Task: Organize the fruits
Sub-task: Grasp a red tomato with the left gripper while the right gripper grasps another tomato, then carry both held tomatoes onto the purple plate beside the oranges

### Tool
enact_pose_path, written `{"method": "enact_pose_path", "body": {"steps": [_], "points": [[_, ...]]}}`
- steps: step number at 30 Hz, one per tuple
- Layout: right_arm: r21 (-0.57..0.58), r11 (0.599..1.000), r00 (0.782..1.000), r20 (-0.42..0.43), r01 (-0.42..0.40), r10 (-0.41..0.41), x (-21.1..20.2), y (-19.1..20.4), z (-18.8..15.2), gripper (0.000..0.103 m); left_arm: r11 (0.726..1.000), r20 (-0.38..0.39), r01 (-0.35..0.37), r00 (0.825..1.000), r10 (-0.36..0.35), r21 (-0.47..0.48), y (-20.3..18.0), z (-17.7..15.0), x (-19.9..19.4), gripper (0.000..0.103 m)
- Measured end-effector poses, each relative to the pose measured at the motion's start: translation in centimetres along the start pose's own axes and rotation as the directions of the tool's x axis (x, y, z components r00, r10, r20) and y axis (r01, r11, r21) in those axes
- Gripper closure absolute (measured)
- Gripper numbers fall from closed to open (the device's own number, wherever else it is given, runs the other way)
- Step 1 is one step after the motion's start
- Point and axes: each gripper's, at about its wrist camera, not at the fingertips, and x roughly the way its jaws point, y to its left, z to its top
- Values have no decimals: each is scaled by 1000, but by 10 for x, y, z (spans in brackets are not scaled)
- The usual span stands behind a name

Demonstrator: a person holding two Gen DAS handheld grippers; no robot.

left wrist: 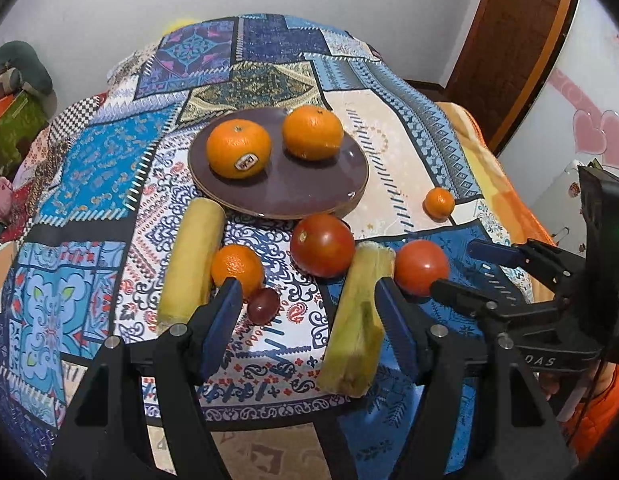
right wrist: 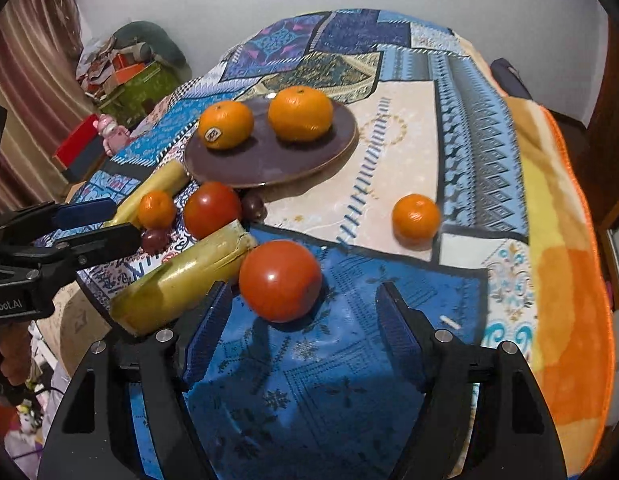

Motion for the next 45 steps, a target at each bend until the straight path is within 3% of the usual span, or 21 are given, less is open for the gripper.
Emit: {"method": "enact_pose_path", "body": {"steps": [5, 13, 16, 24, 30, 45], "points": [[-5, 1000, 1000, -17, -9, 8, 11, 2, 1, 33, 1000, -12, 13, 1000, -13, -15, 2, 4, 12, 35], [9, 998, 997, -36, -60, 61, 18, 0, 0, 46, 1000, -19, 18, 1000, -18, -15, -1, 20, 32, 35], [9, 996, 995, -39, -88, 88, 17, 1, 0, 57, 1000, -27, 12, 1000, -12, -8, -4, 24, 42, 35], [26, 996, 996, -22, -86, 87, 14, -4, 3, 57, 1000, -33, -4, 999, 4, -10, -4, 29, 58, 38], [40, 997, 997, -3, -72, 72, 10, -12, 10, 57, 998, -58, 42, 997, -45, -44, -1, 31, 67, 53], [29, 998, 997, 51, -61, 59, -1, -14, 32, 57, 996, -22, 49, 998, -50, -72, 2, 30, 48, 54]]}}
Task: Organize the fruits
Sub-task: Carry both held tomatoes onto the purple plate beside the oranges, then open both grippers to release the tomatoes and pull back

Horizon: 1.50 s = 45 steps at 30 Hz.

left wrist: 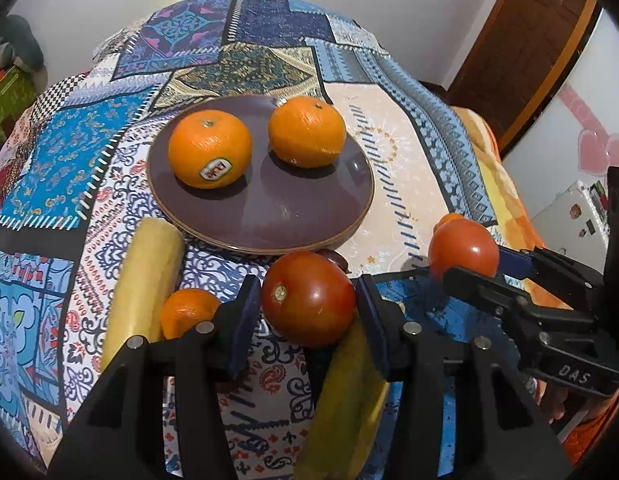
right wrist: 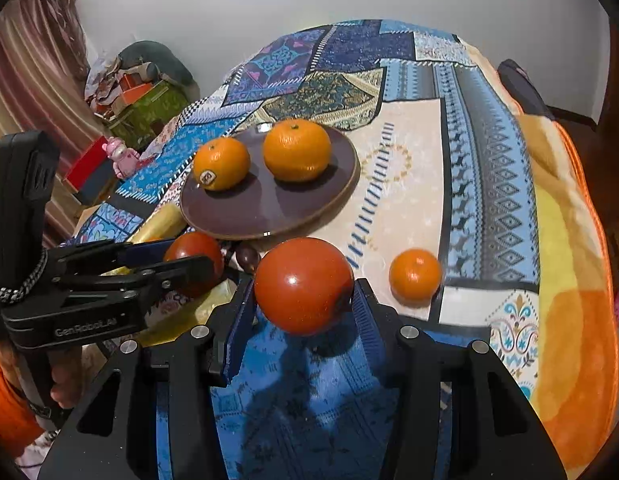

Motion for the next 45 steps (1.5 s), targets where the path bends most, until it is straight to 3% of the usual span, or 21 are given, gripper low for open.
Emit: {"method": "enact_pose_path", "body": {"steps": [10, 20, 29, 45], "points": [[-23, 1000, 1000, 31, 1, 0, 5, 9, 22, 57, 1000, 79, -19, 997, 19, 6, 6, 17, -29, 54], [-54, 999, 1000, 28, -4, 5, 30, 22, 46, 57, 998, 105, -62, 993, 61, 1, 17, 40, -23, 54], [-65, 998, 1000, -21, 5, -7, 65, 27, 58, 57, 995, 74, -103, 992, 103, -4, 33, 50, 2, 54], [-58, 998, 997, -79, -5, 1, 85, 22, 59, 57, 998, 39, -57, 998, 57, -8, 39, 52, 17, 54]]}}
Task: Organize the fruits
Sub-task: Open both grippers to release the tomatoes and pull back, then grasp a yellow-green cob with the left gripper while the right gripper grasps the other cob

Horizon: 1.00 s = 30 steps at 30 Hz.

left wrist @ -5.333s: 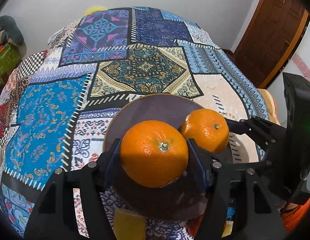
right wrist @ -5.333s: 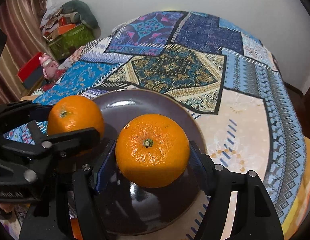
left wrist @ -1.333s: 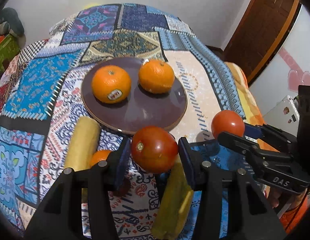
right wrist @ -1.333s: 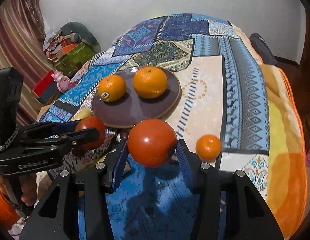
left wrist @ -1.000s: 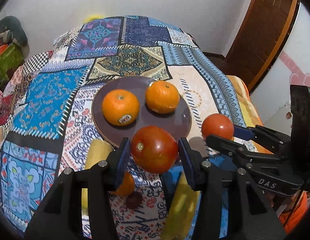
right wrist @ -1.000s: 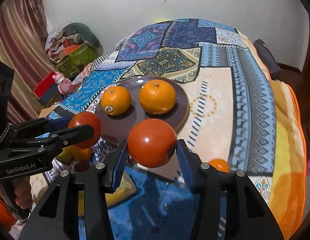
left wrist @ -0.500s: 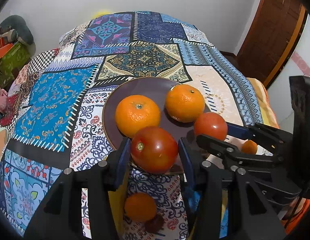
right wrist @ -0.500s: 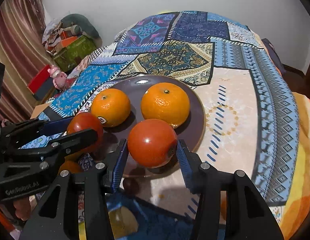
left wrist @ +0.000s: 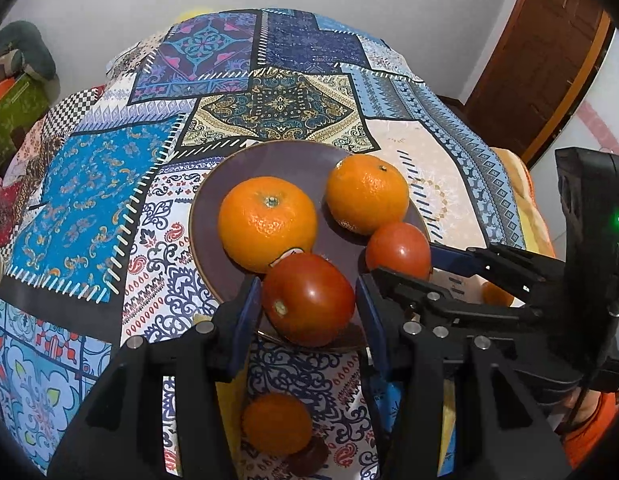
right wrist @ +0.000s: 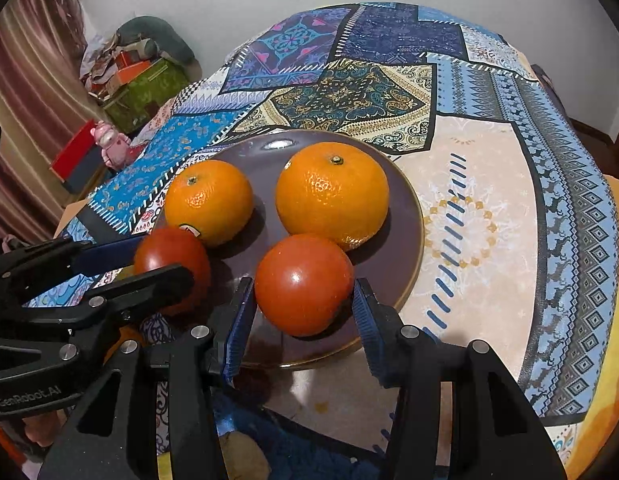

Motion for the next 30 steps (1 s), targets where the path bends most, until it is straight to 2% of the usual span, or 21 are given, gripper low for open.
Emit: {"method": "enact_pose_path", "body": {"steps": [7, 14, 21, 25, 30], "points": [[-9, 1000, 1000, 12, 5, -5, -6, 3, 1, 57, 998, 41, -32, 999, 30, 52, -8, -2, -16, 54], [-28, 1000, 999, 50, 13, -12, -31, 13, -1, 57, 999, 60, -29, 998, 26, 34, -1, -8, -42, 54], [-29, 999, 997, 77, 16, -14, -59, 25, -14, 54, 998, 92, -56, 994, 54, 23, 17, -25, -76, 54], [-14, 999, 997, 76, 29, -28, -69, 30, -29, 51, 998, 93, -66, 994, 64, 16, 31, -41, -89, 54], [29, 999, 999, 40, 35, -37, -67, 34, -46, 48, 998, 57, -59, 997, 59, 10, 47, -60, -88, 54]]}}
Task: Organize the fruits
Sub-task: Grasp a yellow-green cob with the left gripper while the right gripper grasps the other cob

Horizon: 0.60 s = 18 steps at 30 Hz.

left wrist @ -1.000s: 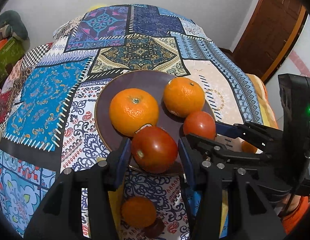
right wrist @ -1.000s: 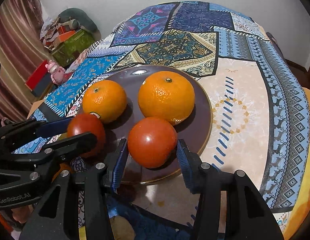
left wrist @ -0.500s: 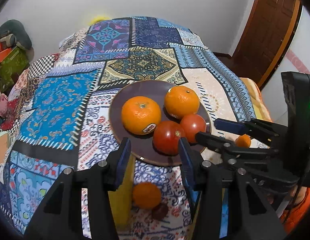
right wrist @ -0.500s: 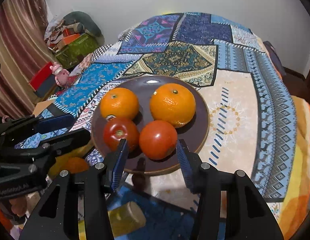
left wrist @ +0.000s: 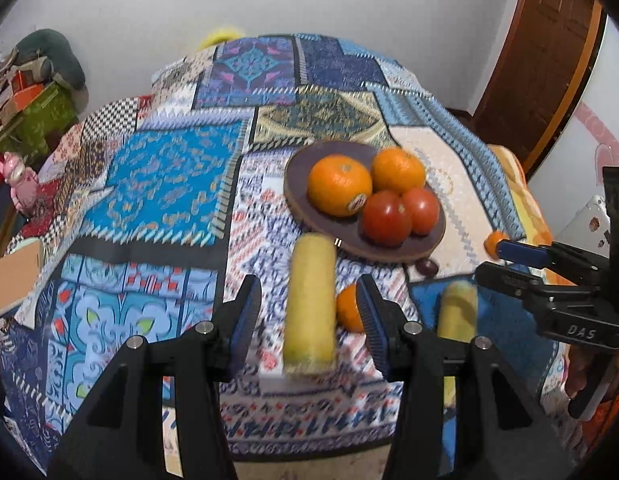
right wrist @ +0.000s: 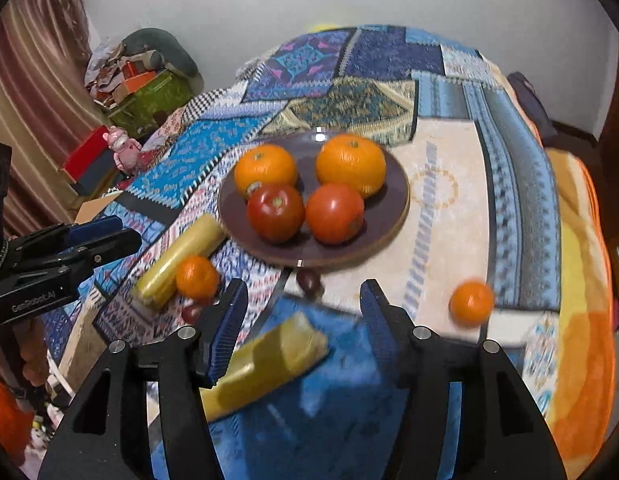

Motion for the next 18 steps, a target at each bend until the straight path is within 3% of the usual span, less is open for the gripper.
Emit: {"method": "enact_pose_path", "body": {"steps": [15, 18], "points": [[65, 998, 994, -105, -19, 26, 20, 23, -37, 38, 999, -118, 52, 992, -51, 10, -3, -32, 48, 54], [66, 998, 994, -105, -15, 22, 24, 25, -37, 32, 999, -108, 35, 994, -34, 8, -3, -32, 51, 66]]}}
